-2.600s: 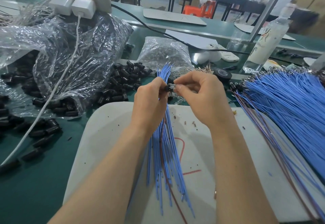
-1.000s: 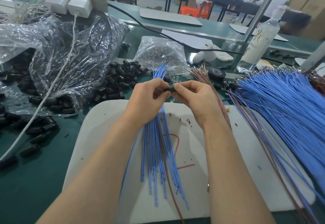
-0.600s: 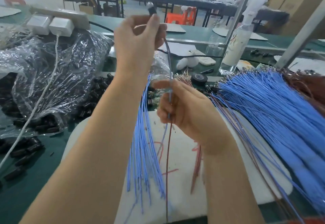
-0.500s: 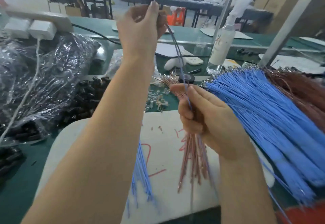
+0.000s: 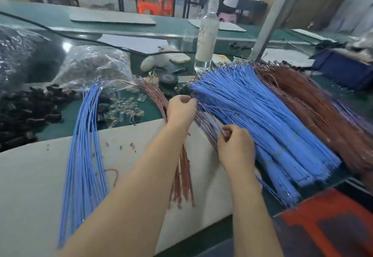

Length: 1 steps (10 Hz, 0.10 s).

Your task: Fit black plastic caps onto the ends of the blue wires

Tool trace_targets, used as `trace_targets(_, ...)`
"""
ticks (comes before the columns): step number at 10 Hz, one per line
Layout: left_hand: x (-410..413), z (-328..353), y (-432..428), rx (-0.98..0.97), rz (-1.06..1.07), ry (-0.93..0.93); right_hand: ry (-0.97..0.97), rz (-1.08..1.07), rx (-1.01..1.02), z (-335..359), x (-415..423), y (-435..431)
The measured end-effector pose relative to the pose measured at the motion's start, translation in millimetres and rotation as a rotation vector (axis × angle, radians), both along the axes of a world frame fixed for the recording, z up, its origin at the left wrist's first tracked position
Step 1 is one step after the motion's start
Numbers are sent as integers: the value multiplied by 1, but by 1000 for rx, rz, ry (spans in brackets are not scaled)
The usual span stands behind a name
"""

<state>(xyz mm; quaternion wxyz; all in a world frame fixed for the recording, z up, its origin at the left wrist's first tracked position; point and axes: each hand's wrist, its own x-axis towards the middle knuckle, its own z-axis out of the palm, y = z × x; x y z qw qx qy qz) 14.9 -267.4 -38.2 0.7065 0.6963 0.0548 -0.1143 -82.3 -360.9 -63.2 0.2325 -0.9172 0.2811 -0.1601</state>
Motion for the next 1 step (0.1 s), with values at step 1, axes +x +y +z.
trace_targets(1, 5, 2, 8, -137, 63, -48, -74, -23, 21, 3, 1, 5)
